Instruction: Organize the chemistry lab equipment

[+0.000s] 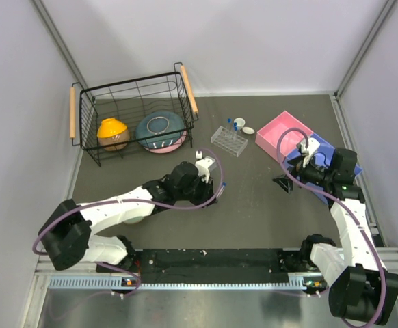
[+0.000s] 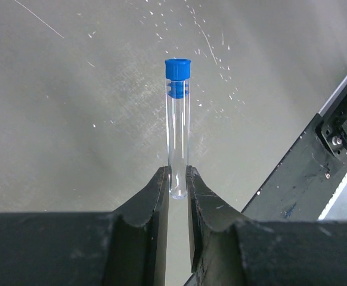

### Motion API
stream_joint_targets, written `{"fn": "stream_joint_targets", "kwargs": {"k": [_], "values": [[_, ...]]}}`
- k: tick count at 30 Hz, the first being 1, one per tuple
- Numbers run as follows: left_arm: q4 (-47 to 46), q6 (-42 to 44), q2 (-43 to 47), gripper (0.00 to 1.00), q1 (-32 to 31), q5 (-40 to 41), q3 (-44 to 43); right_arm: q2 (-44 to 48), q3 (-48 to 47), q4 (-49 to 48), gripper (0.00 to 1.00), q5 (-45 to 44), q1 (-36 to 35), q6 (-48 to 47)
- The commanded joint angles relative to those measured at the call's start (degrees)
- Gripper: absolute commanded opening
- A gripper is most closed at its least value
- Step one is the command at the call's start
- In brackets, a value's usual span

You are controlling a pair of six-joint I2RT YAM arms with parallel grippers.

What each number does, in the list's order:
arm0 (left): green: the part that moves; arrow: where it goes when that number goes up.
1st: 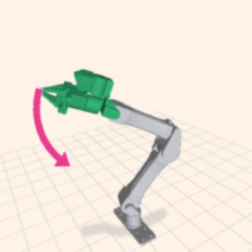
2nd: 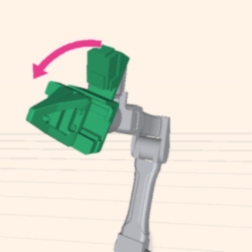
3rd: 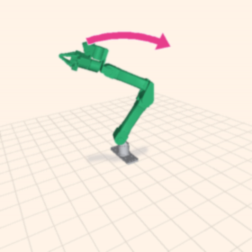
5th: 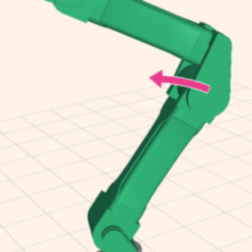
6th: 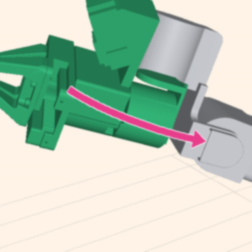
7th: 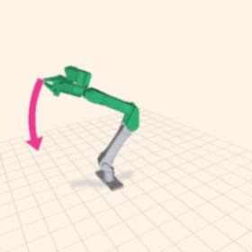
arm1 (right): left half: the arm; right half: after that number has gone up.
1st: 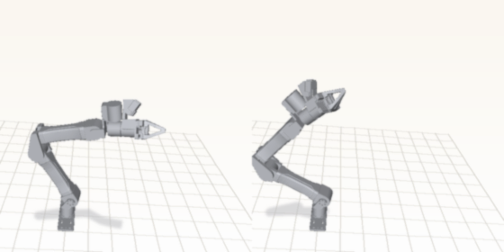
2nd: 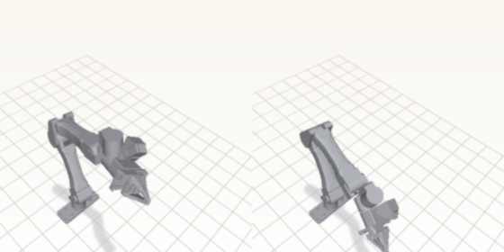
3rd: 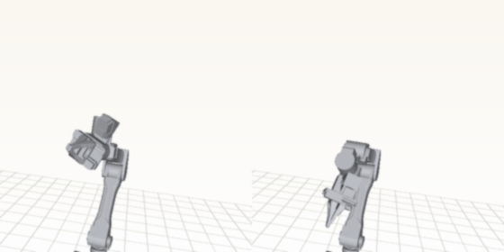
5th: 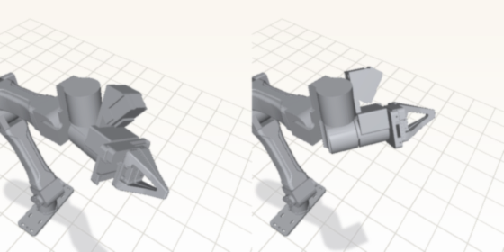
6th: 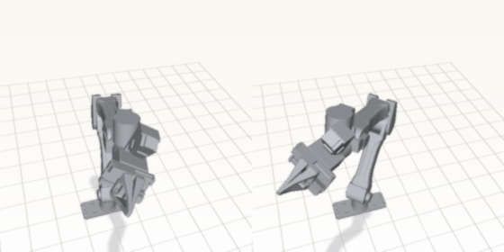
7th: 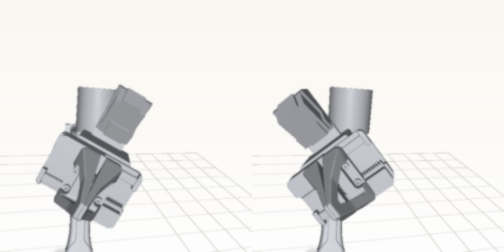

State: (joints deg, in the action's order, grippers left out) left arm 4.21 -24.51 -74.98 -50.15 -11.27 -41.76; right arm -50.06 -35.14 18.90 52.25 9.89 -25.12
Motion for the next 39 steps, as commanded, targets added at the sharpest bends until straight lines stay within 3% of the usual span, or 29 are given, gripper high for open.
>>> {"fn": "stream_joint_targets", "kwargs": {"k": [1, 13, 17, 21, 27, 33, 39], "values": [[-3.7, -1.1, 2.6, 0.13, -0.8, -1.3, 1.1, -0.3, 0.2, -0.5, 0.99, 3.6, 0.4, -1.5], [-3.8, -0.9, 5.5, 0.13, -1.5, -2.0, 3.3, -0.7, -2.3, 2.1, 0.99, 6.3, 0.4, -1.3], [-3.8, -0.8, 6.7, 0.13, -1.6, -2.9, 3.7, -2.2, -5.4, 7.8, 0.99, 8.2, 0.4, -3.6], [-3.7, -0.5, 7.2, 0.13, -1.9, -4.5, 4.1, -5.6, -9.4, 19.8, 0.99, 10.7, -0.1, -8.7], [-6.0, 0.0, 7.6, 0.13, -2.1, -6.5, 4.1, -8.2, -15.8, 30.2, 0.99, 4.5, -9.1, -16.6], [-5.9, 0.2, 8.7, 0.13, -2.2, -7.2, 4.2, -10.9, -20.9, 33.2, 0.99, 5.0, -17.8, -15.3], [-5.9, -0.2, 10.1, 0.13, -2.3, -7.2, 5.3, -14.0, -24.4, 33.4, 0.99, 7.9, -21.8, -12.1]]}}
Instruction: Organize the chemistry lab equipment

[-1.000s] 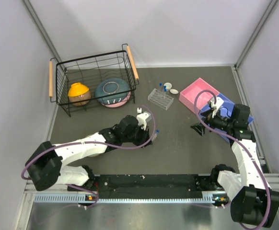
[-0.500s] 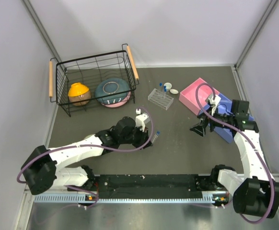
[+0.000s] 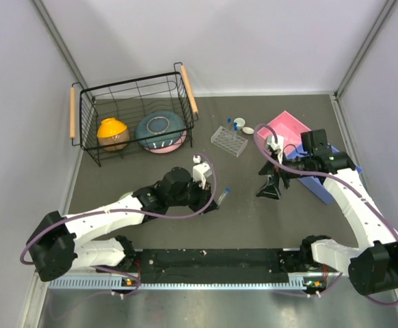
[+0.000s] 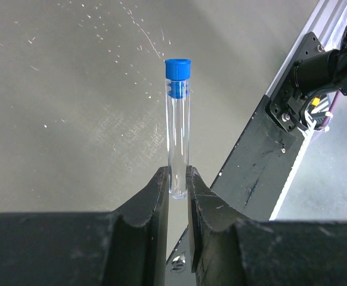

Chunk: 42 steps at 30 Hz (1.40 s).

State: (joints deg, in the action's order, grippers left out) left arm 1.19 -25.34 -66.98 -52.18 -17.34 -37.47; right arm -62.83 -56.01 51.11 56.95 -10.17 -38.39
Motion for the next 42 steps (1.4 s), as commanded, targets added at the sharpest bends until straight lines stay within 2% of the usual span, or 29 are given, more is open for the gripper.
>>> {"fn": "stream_joint_targets", "kwargs": {"k": [1, 32, 37, 42], "values": [[-2.9, 0.6, 2.3, 0.13, -0.3, -1.1, 1.1, -1.7, -3.8, 1.2, 0.99, 3.6, -2.0, 1.4], [-2.4, 1.3, 4.7, 0.13, -0.5, -2.8, 1.8, -3.9, -6.2, 1.4, 0.99, 7.3, -2.1, 4.2], [-2.3, 1.6, 4.4, 0.13, -0.5, -3.5, 1.4, -6.3, -7.5, 1.3, 0.99, 9.5, -2.3, 6.7], [-2.9, 1.3, 4.2, 0.13, -0.6, -4.4, 0.9, -10.6, -9.5, 0.0, 0.99, 9.5, -4.1, 12.9]]}}
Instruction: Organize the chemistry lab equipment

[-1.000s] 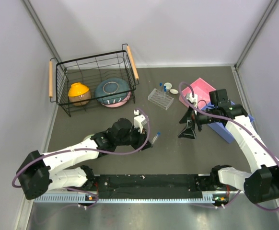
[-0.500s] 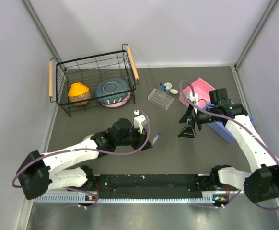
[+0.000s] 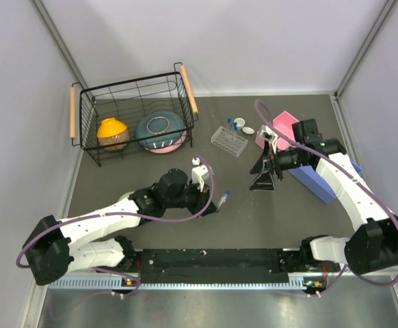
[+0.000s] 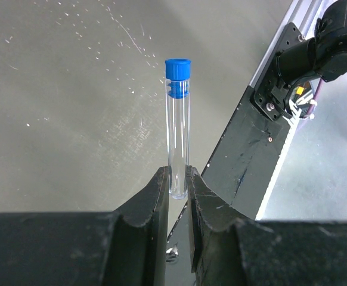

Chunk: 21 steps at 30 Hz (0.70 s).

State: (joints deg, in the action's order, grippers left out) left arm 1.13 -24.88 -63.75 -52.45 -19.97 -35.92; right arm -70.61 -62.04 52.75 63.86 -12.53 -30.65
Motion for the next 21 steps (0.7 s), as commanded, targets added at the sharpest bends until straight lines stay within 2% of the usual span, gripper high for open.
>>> {"fn": "stream_joint_targets", "kwargs": {"k": [1, 5, 13, 19, 21], "values": [[-3.0, 0.8, 0.9, 0.13, -0.4, -2.0, -0.8, -4.4, -3.6, -2.6, 0.99, 2.6, -2.1, 6.3], [-3.3, 0.5, 0.6, 0.13, -0.6, -2.4, -1.8, -8.1, -4.7, -4.5, 0.99, 2.9, -4.2, 11.0], [-4.5, 0.0, -0.8, 0.13, -0.7, -3.2, -3.9, -13.5, -5.7, -4.9, 0.97, 3.4, -10.4, 13.8], [-4.6, 0.1, -1.3, 0.13, -0.9, -3.1, -5.6, -16.0, -6.4, -5.0, 0.9, 2.6, -13.2, 14.7], [-4.6, 0.1, -1.6, 0.13, -0.9, -3.0, -6.0, -16.7, -6.6, -5.0, 0.84, 2.8, -13.6, 14.9]]}}
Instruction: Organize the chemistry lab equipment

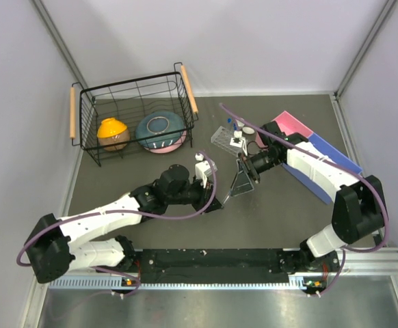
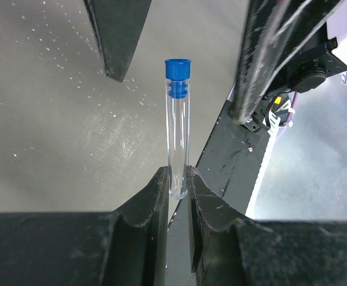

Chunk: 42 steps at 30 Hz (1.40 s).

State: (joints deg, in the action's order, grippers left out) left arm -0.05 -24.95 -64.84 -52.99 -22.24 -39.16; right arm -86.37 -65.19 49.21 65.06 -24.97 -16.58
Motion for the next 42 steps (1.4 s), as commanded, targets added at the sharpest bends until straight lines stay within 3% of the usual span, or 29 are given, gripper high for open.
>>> {"fn": "stream_joint_targets", "kwargs": {"k": [1, 3, 10, 19, 26, 29, 30, 34, 42], "values": [[-3.3, 0.3, -0.6, 0.13, -0.4, -0.8, -2.8, -1.0, -3.5, -1.5, 0.79, 1.9, -1.5, 1.0], [-3.2, 0.3, -1.0, 0.13, -0.4, -0.7, -2.9, -1.2, -3.6, -1.4, 0.74, 2.2, -1.7, 1.1], [-2.3, 0.5, -1.4, 0.12, -0.4, 1.1, -3.4, -1.2, -3.3, -1.2, 0.33, 2.4, -2.0, 1.3], [-1.5, 0.7, -1.1, 0.12, -0.4, 3.0, -3.5, -1.2, -2.9, -1.2, 0.28, 2.2, -2.8, 1.0], [-1.1, 0.4, -1.1, 0.15, -0.4, 3.3, -3.4, -0.6, -3.1, -1.0, 0.06, 2.8, -3.3, -0.1], [-1.1, 0.3, -0.6, 0.36, -0.4, 3.7, -2.9, -0.1, -2.8, -1.0, 0.04, 2.9, -3.2, -0.9], [-1.1, 0.3, -0.4, 0.49, -0.4, 4.1, -2.7, 0.0, -2.8, -1.1, 0.04, 2.6, -3.3, -1.1], [-0.3, 0.7, 2.0, 0.72, -0.4, 6.0, -1.7, 0.5, -3.1, -1.0, 0.04, 0.5, -3.2, -1.8], [6.2, 3.1, 8.3, 0.82, -0.3, 12.7, -0.2, 0.5, -5.6, 0.0, 0.06, -5.2, 0.6, -3.9]]}}
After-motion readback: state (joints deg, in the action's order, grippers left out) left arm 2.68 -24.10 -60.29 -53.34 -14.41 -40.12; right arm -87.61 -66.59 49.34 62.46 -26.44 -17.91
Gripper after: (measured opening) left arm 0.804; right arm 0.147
